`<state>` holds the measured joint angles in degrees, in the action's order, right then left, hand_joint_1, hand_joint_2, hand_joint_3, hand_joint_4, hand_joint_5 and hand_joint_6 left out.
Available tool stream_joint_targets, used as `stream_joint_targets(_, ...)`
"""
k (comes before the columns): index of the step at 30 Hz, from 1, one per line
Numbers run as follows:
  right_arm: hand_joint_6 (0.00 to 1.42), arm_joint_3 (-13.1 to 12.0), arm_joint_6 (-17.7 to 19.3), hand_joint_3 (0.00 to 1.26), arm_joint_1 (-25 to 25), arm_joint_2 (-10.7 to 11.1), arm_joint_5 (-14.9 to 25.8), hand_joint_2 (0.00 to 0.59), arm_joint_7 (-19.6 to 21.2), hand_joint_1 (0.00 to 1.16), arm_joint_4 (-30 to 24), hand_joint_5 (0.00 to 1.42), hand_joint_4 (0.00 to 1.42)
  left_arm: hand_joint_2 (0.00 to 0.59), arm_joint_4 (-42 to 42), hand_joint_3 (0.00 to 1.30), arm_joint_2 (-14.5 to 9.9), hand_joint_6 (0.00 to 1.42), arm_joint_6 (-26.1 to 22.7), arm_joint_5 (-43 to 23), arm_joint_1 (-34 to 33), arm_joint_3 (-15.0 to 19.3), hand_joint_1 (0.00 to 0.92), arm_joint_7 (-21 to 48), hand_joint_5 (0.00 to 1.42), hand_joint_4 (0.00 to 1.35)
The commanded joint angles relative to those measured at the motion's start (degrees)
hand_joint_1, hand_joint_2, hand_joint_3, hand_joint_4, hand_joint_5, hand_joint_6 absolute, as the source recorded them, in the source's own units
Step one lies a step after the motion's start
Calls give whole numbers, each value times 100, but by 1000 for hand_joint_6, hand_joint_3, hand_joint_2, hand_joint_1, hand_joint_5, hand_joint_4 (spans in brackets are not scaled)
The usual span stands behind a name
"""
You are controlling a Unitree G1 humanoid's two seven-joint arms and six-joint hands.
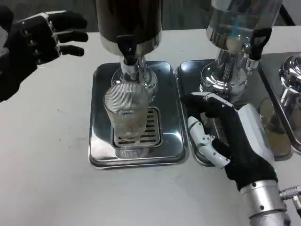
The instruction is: Grasp the cup under the faucet to collect the drink, then remove the cup.
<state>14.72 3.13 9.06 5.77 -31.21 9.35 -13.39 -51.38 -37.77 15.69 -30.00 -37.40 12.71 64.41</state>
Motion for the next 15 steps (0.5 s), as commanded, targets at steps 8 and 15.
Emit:
stream_joint_targets(8,356,30,19,438,20,-48,4,461,44,343,158,372,371,57,-1021,310,-97,207,-1446,298,-1230,195,0,1177,179,164)
stream_joint_targets(15,354,57,29,441,25,-109,17,461,63,343,209,372,370,57,-1385,296,80,186,-1591,545,-1554,212,0,1199,168,151)
